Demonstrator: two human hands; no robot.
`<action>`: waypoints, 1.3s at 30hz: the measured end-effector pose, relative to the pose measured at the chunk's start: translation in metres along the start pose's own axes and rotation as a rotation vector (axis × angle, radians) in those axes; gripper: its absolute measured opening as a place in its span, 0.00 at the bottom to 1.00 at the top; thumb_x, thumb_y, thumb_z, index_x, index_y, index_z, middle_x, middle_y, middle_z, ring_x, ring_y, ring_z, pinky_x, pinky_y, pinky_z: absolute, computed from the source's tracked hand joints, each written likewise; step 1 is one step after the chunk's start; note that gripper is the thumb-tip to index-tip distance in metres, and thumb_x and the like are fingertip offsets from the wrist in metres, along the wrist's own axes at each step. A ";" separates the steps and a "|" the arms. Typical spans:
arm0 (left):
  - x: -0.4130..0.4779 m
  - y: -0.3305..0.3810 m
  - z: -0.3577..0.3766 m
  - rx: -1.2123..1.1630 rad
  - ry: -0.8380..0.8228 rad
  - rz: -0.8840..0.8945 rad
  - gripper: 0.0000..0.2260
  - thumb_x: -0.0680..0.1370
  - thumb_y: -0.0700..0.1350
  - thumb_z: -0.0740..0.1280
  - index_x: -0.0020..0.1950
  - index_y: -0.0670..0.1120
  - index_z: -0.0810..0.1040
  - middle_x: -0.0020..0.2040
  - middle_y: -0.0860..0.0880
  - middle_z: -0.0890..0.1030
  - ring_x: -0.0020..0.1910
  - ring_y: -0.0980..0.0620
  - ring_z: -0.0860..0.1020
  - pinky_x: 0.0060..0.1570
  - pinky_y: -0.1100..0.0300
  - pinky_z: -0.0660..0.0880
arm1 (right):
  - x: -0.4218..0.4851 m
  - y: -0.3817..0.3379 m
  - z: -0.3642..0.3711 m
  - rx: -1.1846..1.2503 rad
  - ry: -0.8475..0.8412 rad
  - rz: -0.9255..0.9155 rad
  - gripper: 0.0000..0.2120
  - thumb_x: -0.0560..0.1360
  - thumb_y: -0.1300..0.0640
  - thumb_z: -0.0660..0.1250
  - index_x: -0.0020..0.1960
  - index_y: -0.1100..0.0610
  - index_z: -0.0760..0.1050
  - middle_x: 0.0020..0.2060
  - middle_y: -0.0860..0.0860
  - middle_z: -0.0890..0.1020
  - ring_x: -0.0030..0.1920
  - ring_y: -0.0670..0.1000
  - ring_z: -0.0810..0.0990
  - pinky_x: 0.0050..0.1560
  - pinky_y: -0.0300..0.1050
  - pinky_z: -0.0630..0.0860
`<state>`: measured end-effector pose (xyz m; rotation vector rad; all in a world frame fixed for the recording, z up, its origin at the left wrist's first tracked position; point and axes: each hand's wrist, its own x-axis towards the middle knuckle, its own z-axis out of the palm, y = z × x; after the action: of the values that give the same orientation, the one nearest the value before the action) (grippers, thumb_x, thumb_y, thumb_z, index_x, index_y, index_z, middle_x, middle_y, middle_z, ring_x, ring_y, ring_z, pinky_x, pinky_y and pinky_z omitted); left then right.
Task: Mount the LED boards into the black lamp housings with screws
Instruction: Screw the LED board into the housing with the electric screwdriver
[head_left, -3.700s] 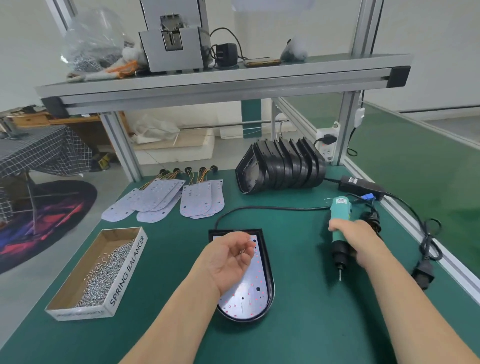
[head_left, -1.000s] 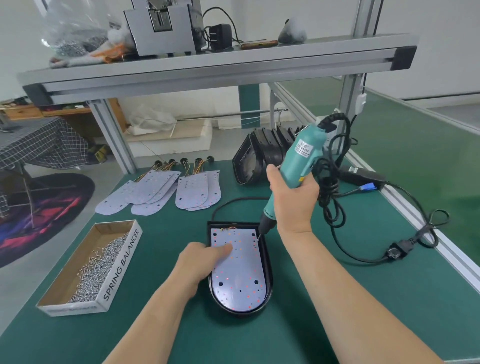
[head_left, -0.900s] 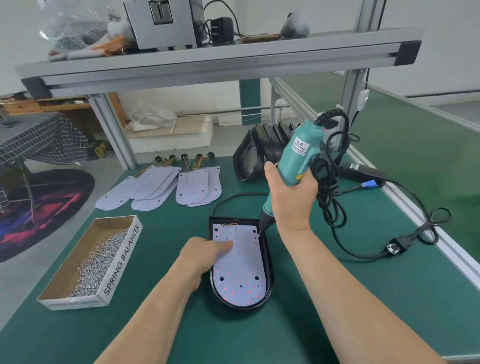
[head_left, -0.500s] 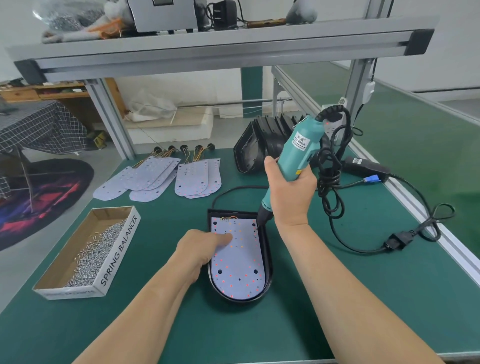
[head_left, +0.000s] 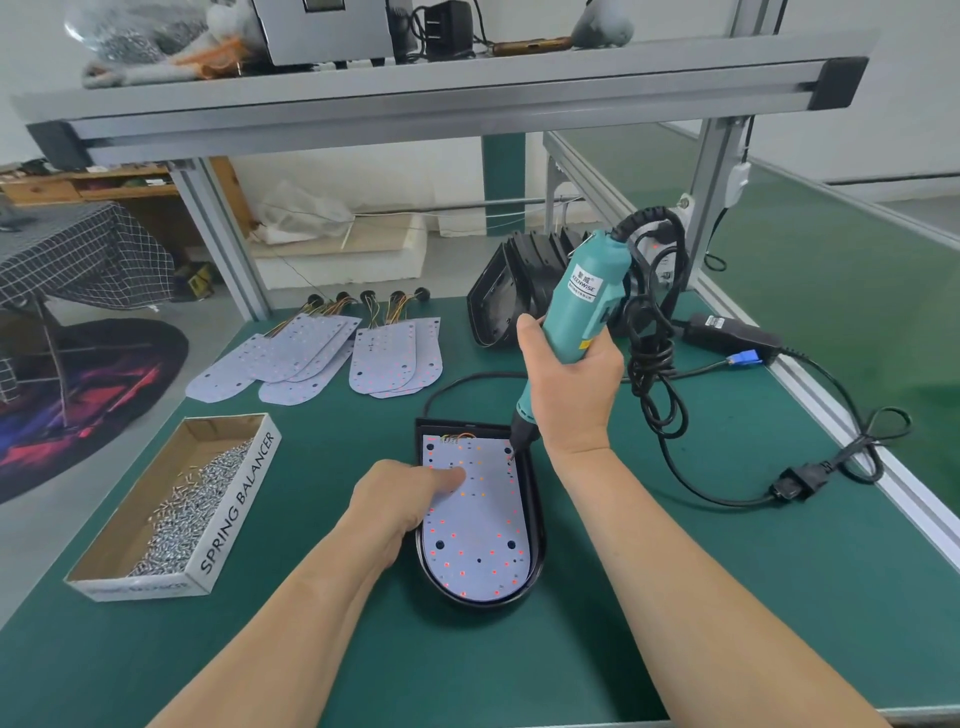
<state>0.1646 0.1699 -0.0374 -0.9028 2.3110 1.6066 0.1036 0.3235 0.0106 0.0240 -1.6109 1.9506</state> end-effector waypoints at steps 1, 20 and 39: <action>0.000 0.000 0.000 0.001 0.003 0.001 0.14 0.70 0.51 0.79 0.43 0.43 0.81 0.46 0.46 0.83 0.43 0.50 0.80 0.38 0.59 0.70 | -0.001 0.001 0.000 -0.004 -0.006 -0.002 0.14 0.70 0.55 0.74 0.38 0.61 0.71 0.28 0.46 0.74 0.30 0.47 0.72 0.34 0.45 0.74; -0.001 0.001 0.002 -0.005 0.050 -0.005 0.15 0.69 0.52 0.79 0.41 0.43 0.78 0.41 0.49 0.80 0.37 0.51 0.76 0.39 0.61 0.70 | 0.000 0.004 -0.003 0.078 0.032 0.134 0.12 0.68 0.56 0.73 0.36 0.56 0.69 0.26 0.44 0.70 0.28 0.46 0.68 0.29 0.38 0.70; -0.057 0.024 -0.046 -0.866 -0.221 0.033 0.14 0.80 0.23 0.50 0.50 0.31 0.75 0.47 0.36 0.79 0.43 0.48 0.79 0.32 0.64 0.80 | -0.009 -0.044 -0.038 0.285 0.239 0.283 0.12 0.72 0.49 0.75 0.43 0.52 0.72 0.29 0.45 0.76 0.30 0.45 0.75 0.33 0.36 0.73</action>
<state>0.2044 0.1551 0.0266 -0.7484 1.4495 2.6126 0.1447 0.3575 0.0366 -0.3266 -1.2253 2.2863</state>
